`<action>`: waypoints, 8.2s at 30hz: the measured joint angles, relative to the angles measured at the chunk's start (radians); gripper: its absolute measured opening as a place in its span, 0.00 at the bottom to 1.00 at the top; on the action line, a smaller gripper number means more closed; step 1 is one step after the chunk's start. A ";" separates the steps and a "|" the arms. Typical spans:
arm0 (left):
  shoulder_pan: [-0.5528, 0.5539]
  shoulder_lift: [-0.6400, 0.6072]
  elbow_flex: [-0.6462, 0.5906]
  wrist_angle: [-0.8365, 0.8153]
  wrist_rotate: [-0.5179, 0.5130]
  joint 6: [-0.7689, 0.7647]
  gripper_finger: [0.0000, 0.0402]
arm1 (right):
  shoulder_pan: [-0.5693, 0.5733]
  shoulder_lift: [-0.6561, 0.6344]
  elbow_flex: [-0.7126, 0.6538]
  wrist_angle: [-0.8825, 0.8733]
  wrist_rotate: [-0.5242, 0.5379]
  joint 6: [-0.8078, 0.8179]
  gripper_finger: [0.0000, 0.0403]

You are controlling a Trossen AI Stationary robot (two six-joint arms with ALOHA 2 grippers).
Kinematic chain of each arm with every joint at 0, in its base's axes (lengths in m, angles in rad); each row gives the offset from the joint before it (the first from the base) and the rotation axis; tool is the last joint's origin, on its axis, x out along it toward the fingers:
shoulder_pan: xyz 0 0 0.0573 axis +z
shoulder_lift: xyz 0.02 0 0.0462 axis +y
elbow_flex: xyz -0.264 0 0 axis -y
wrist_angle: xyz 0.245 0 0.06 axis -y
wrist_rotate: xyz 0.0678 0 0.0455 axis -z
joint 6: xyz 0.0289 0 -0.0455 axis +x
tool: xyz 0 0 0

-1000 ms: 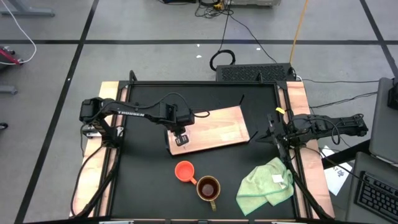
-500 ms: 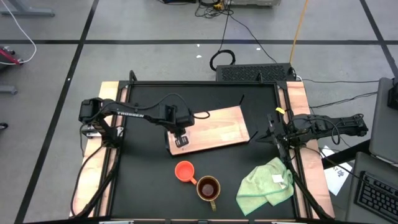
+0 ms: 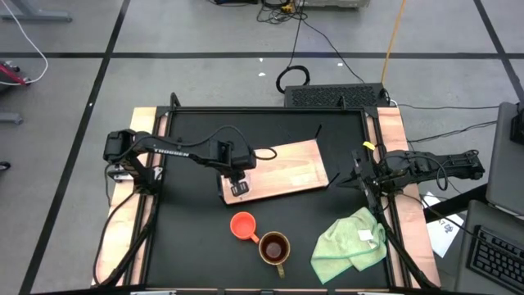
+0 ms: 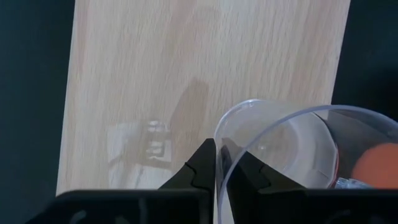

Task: Stack small to large cups/mugs on shelf
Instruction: Put the transparent mug on the shelf, then put the orange mug on the shelf

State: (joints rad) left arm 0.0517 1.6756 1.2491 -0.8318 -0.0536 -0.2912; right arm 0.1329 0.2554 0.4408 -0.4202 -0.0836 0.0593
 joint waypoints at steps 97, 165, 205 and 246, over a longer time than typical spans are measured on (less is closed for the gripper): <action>-0.406 -0.835 -0.637 0.487 -0.294 -0.163 0.00 | 0.000 0.000 0.000 -0.002 0.000 0.003 0.00; -0.564 -0.336 -0.343 0.595 -0.250 -0.412 0.09 | 0.000 0.000 0.000 -0.002 0.000 0.004 0.00; -0.601 -0.272 -0.323 0.473 -0.116 -0.877 0.33 | 0.000 0.000 0.000 -0.002 0.000 0.003 0.00; -0.482 0.146 0.161 0.061 0.082 -0.474 0.33 | 0.000 0.009 0.000 -0.002 -0.001 0.000 0.00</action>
State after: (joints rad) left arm -0.4301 1.8220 1.4101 -0.7712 0.0284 -0.7652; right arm 0.1326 0.2639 0.4408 -0.4222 -0.0841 0.0595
